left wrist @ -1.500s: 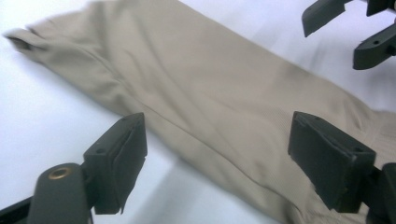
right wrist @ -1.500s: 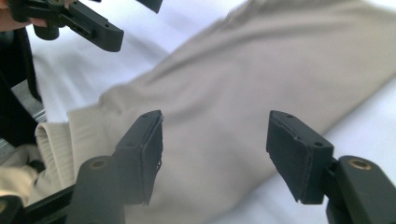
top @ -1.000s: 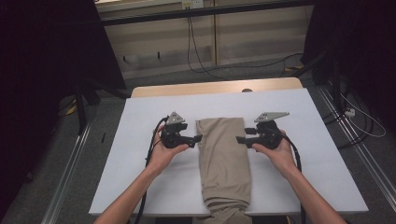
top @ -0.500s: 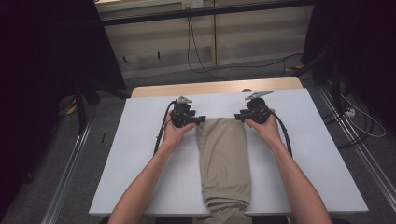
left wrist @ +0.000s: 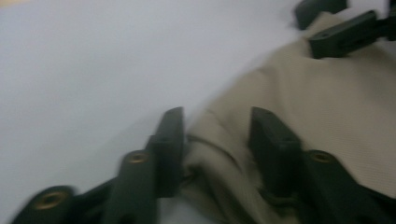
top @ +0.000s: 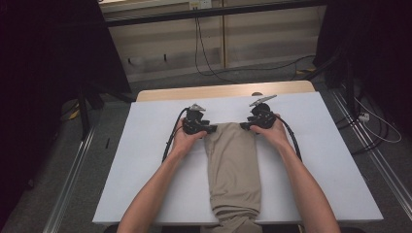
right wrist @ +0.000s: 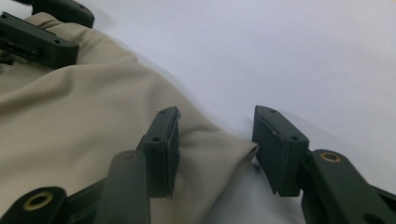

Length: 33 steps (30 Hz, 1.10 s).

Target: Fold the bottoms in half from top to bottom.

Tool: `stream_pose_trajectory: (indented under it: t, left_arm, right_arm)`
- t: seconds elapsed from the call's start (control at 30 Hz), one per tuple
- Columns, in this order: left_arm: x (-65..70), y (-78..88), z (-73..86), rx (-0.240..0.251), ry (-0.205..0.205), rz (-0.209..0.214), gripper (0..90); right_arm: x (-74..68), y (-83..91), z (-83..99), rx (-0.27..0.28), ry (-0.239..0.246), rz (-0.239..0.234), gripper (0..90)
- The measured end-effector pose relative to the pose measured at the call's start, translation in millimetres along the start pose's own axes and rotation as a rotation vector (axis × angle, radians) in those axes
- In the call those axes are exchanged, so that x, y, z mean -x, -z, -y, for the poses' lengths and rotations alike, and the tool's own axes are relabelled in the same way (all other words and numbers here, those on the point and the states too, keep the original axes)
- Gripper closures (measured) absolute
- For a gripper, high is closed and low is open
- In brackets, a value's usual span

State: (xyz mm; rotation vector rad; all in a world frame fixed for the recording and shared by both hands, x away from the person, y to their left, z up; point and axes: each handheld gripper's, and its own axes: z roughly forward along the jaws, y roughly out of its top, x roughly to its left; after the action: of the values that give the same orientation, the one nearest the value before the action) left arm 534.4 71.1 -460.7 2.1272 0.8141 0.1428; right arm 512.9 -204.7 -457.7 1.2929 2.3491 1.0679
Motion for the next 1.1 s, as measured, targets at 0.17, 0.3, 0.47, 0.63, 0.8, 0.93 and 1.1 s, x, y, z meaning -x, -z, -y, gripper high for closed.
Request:
stream_pose_trajectory:
  t: [0.17,0.3,0.47,0.63,0.8,0.93,1.1]
  left_arm:
    - [4.9,3.6,0.3,-0.052,0.025,0.057,77.8]
    - [8.5,7.5,4.7,-0.029,0.058,0.067,82.0]
    - [-1.0,25.6,3.0,0.076,0.151,0.056,82.8]
    - [-1.4,46.7,-17.2,0.161,0.151,-0.008,82.9]
    - [-10.9,61.8,-39.8,0.23,0.163,-0.055,83.0]
    - [-18.6,65.6,-58.0,0.262,0.164,-0.085,83.0]
    - [-30.2,65.4,-79.8,0.282,0.176,-0.104,83.0]
  right_arm:
    - [-3.0,6.4,0.3,-0.049,0.002,-0.034,71.3]
    - [-6.9,10.6,3.4,-0.059,-0.01,-0.085,85.8]
    - [-9.1,22.8,1.0,0.022,-0.051,-0.07,86.6]
    - [-12.3,41.0,-22.5,0.131,-0.072,-0.063,87.0]
    - [-13.1,53.1,-50.3,0.223,-0.096,-0.04,87.1]
    - [-11.7,55.1,-73.1,0.247,-0.097,-0.01,87.1]
    - [-7.0,57.8,-100.3,0.262,-0.104,0.038,87.1]
